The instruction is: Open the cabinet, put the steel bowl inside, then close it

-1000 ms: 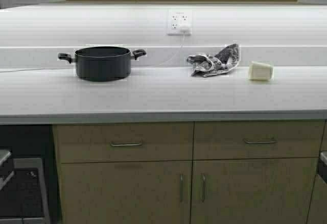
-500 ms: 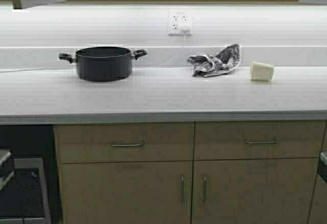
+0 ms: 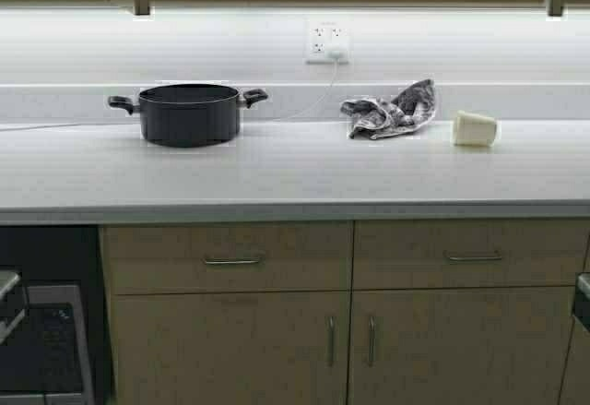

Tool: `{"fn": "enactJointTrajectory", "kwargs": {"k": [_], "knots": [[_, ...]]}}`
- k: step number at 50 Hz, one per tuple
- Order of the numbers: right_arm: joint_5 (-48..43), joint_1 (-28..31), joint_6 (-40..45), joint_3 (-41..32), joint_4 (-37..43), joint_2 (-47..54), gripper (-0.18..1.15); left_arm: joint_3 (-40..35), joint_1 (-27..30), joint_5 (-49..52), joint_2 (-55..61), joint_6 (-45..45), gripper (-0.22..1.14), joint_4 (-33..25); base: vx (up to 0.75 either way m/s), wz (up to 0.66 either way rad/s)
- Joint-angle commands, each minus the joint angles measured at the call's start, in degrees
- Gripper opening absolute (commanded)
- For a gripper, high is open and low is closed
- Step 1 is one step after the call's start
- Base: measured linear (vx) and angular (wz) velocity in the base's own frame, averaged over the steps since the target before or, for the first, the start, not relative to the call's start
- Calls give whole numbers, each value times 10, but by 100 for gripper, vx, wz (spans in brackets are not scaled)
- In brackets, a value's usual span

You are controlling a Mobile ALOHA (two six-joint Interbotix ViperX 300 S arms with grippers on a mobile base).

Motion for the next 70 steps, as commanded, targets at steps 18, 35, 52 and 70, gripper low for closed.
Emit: {"fn": "enactJointTrajectory", "kwargs": {"k": [18,35,52,70], "knots": [[-4,158,1,174,41,-142,6,24,-95,-11,-67,4,4,22,2,-1],[-4,185,1,224,64,-153,6,-50,-101,-33,-6,4,4,25,6,-3],[-4,192,1,239,78,-157,6,-213,-160,-11,134,3,4,25,5,-1],[6,192,-2,229,77,-169,6,-77,-161,-36,41,9,4,27,3,0]]}}
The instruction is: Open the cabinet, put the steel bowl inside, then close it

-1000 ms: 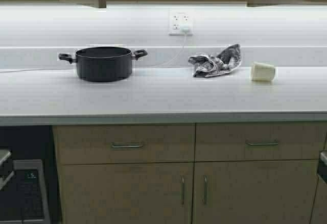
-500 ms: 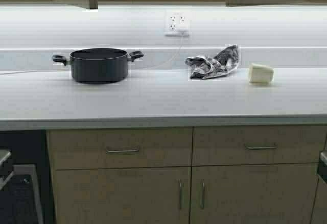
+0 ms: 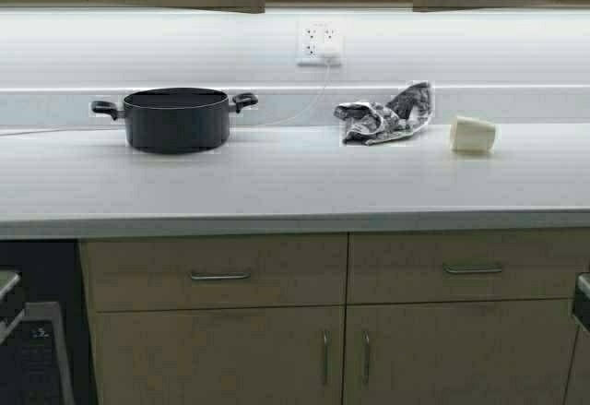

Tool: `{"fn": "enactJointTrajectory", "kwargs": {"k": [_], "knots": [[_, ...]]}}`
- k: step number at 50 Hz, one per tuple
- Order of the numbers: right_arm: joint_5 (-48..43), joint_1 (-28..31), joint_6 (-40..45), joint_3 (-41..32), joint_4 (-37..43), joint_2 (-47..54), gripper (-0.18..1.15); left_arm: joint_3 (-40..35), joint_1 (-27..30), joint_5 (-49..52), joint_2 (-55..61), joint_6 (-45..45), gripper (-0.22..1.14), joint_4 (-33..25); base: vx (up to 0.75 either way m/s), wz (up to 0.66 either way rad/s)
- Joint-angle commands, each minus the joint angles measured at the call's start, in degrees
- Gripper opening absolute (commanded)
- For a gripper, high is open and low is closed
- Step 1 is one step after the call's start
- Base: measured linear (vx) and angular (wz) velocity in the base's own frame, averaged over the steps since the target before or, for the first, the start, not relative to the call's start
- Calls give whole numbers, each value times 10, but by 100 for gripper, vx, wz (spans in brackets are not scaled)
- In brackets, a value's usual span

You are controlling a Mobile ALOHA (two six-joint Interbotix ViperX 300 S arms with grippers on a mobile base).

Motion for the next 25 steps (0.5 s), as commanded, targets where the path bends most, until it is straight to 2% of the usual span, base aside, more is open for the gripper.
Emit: {"fn": "enactJointTrajectory", "kwargs": {"k": [1,8,15,25], "knots": [[2,0,-2,-18,1,-11,6,57,1,-21,-69,2,4,2,5,-1],[2,0,-2,-42,2,-1,6,115,1,-30,-107,2,4,2,4,-1],[2,0,-2,-83,2,18,6,142,1,-35,-117,2,4,2,5,1],[16,0,-3,-194,2,99,6,153,1,-41,-117,-3,4,0,4,1]]}}
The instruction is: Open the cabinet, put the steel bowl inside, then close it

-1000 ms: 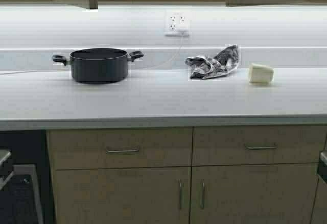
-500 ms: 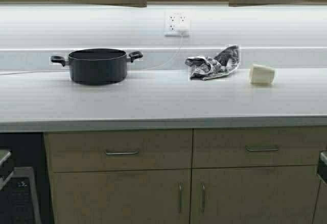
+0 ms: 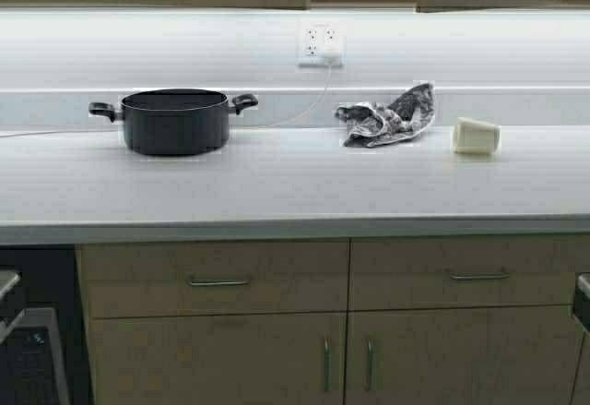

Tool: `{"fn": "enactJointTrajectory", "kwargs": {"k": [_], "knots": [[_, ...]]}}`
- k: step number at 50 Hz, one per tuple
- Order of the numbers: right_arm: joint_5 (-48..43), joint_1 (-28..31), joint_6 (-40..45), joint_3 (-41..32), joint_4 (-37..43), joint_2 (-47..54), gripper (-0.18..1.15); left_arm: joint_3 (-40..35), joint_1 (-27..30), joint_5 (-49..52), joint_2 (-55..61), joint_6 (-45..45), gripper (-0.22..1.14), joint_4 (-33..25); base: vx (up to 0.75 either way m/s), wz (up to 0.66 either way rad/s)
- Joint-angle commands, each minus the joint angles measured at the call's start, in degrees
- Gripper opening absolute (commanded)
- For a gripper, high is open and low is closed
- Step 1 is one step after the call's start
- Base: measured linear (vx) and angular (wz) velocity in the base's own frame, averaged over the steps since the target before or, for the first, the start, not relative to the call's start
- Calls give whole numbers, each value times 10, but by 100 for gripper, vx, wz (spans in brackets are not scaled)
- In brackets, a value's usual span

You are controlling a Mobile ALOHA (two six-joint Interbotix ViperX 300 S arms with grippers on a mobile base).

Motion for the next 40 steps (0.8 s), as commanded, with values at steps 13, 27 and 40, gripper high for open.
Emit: {"fn": "enactJointTrajectory", "kwargs": {"k": [13,27,40], "knots": [[60,-2,-2,-228,1,160,6,-4,-1,-8,-16,-1,4,-2,2,2],[88,-1,-3,-334,3,246,6,-3,-1,-11,-8,-3,4,-2,2,2],[101,-2,-6,-330,10,255,6,1,-1,-18,-5,-2,4,-3,3,3]]}}
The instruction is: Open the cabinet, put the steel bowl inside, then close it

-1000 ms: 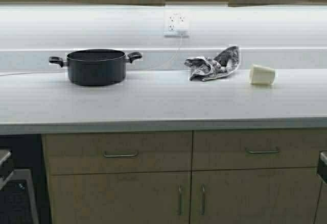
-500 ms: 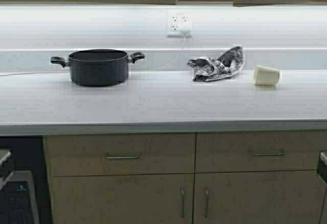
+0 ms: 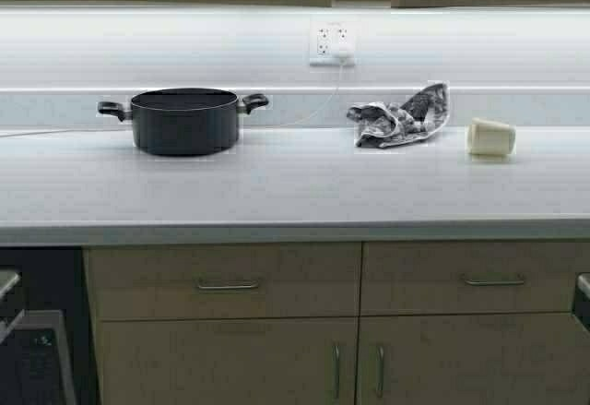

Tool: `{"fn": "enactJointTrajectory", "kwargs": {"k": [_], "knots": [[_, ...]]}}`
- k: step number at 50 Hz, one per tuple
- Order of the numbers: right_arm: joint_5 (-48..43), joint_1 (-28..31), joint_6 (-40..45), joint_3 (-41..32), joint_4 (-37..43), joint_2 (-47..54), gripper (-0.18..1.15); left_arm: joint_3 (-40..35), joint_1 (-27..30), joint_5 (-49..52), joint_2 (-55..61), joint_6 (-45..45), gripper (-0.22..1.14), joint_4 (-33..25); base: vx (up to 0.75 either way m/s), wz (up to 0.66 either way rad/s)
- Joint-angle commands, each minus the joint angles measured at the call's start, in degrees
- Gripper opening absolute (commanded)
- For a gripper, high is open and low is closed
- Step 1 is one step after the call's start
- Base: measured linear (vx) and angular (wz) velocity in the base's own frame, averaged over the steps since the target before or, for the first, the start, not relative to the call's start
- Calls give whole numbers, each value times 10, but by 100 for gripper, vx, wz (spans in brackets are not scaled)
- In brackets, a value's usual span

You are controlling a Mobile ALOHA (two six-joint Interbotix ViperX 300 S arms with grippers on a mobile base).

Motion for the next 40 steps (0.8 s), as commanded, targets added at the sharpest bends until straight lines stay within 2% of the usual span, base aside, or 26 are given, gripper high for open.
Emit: {"fn": "enactJointTrajectory", "kwargs": {"k": [1,14,25,40], "knots": [[8,0,-4,-2,1,-20,6,-4,-1,-5,-5,1,4,0,8,5],[9,-4,-6,80,-4,-89,6,2,-2,-6,1,1,4,-1,10,7],[10,-5,-6,116,-4,-122,6,10,-2,-11,13,1,4,0,14,5],[8,-5,-4,244,-4,-242,6,25,-10,-12,-11,-2,4,-1,15,2]]}}
